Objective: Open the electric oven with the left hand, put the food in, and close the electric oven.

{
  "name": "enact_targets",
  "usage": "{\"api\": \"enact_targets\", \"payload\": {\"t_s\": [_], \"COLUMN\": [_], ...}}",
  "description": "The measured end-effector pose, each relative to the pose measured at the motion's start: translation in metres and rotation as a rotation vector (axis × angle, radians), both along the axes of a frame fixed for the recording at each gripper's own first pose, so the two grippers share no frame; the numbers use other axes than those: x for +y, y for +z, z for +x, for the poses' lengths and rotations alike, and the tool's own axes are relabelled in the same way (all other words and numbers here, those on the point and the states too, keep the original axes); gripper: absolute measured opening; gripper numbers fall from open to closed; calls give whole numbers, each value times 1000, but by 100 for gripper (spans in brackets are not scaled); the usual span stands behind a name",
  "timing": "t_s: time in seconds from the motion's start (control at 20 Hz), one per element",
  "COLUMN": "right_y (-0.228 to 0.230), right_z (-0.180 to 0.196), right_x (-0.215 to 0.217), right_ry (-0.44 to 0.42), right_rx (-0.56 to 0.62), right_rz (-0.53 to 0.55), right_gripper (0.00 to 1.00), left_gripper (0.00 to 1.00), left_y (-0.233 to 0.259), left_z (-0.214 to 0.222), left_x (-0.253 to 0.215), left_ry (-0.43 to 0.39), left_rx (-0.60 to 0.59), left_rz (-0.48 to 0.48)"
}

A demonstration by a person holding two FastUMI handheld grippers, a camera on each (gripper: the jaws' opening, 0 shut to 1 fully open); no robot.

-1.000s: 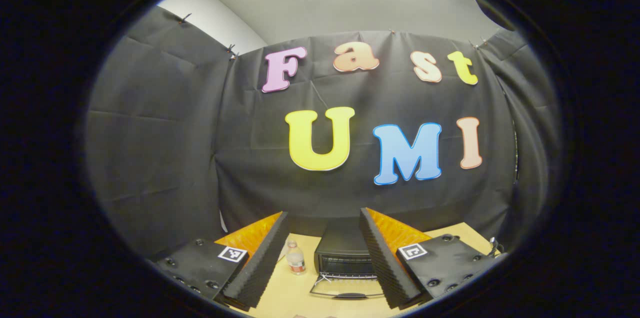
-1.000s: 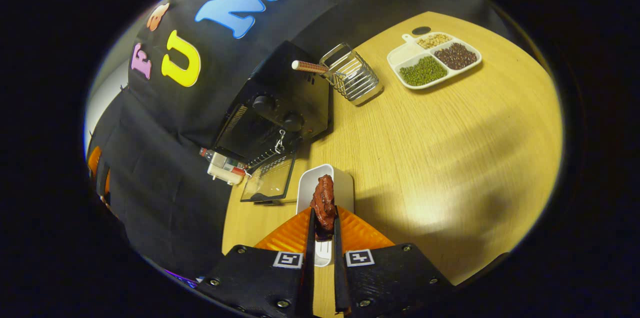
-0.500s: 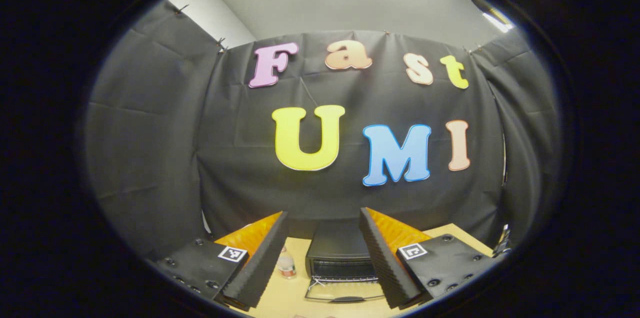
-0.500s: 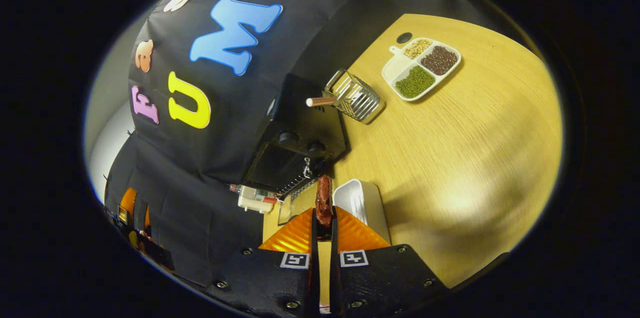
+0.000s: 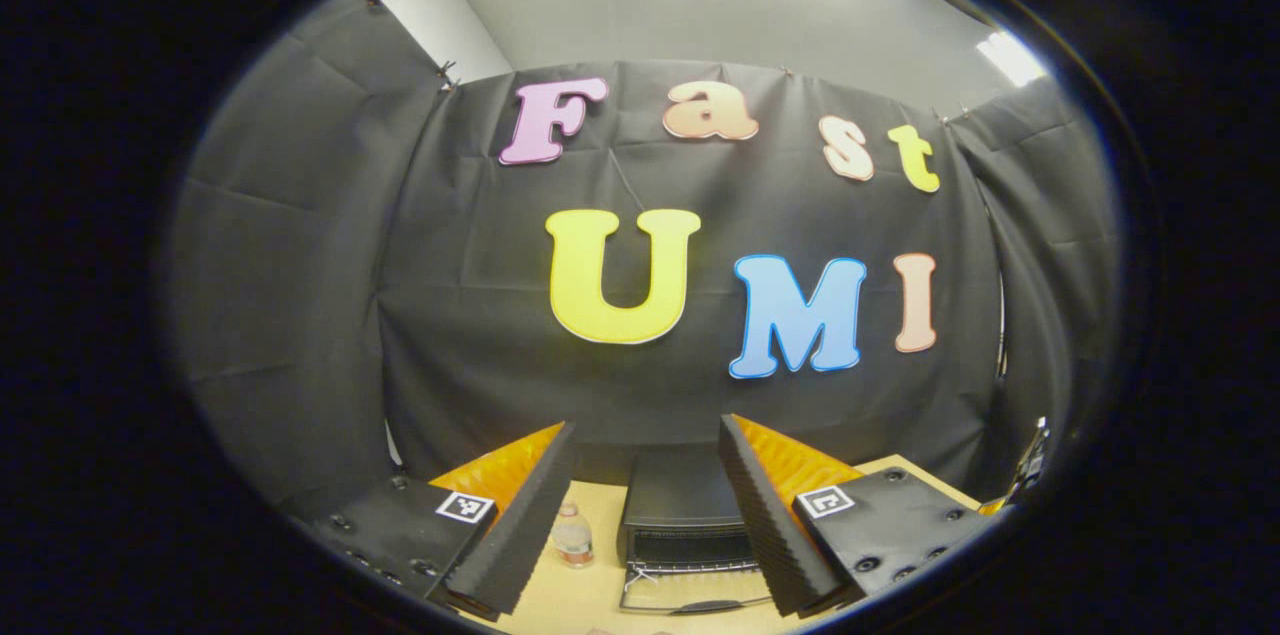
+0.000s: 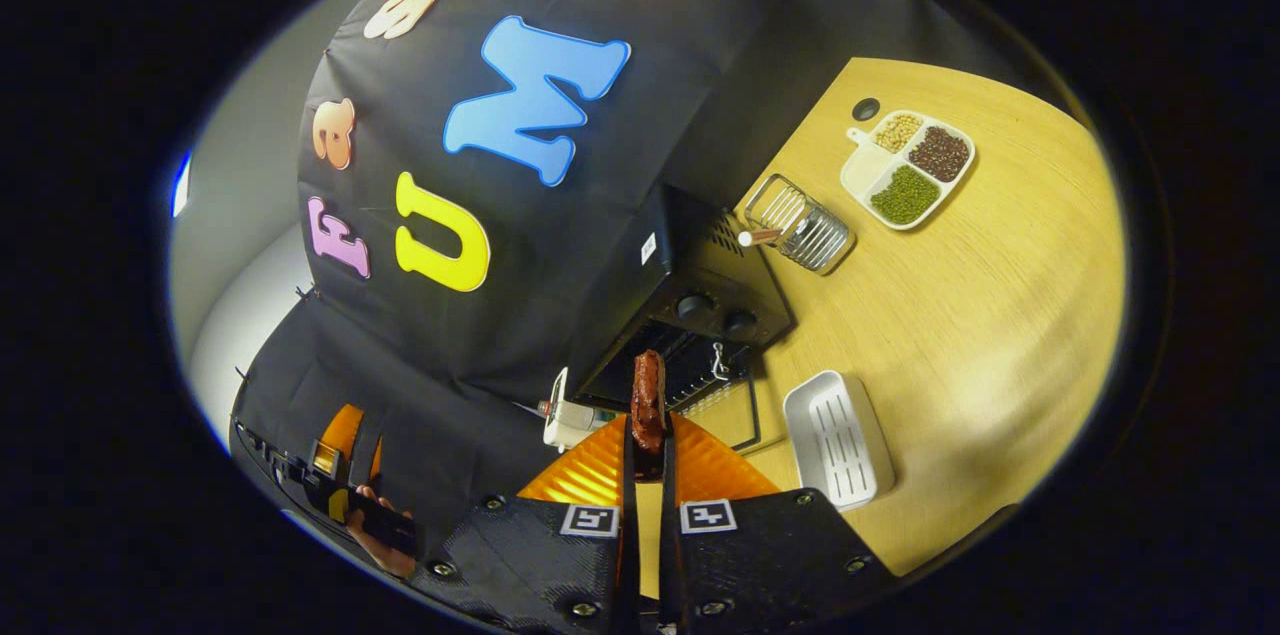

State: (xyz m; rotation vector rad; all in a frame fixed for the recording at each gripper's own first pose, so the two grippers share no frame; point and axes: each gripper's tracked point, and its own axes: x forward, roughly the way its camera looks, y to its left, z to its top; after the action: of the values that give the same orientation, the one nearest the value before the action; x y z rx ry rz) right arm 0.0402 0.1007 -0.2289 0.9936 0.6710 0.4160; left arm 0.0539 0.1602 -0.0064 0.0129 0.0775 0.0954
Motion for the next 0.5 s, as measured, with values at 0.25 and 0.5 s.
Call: {"api": "enact_targets", "payload": {"t_s": [0.25, 0.5], "right_y": [2, -12], "right_z": [19, 50], "right_x": [50, 108], "right_ry": [39, 79], "right_rx": [-18, -11], "right_rz": [4, 1], "right_gripper": [8, 8], "left_gripper": [92, 94], "left_y": [8, 16], "left_z": [-2, -10], "left_x": [20, 36], "left_ry": [-23, -37], "left_rx": [-14, -24], "left_rz": [0, -4]}}
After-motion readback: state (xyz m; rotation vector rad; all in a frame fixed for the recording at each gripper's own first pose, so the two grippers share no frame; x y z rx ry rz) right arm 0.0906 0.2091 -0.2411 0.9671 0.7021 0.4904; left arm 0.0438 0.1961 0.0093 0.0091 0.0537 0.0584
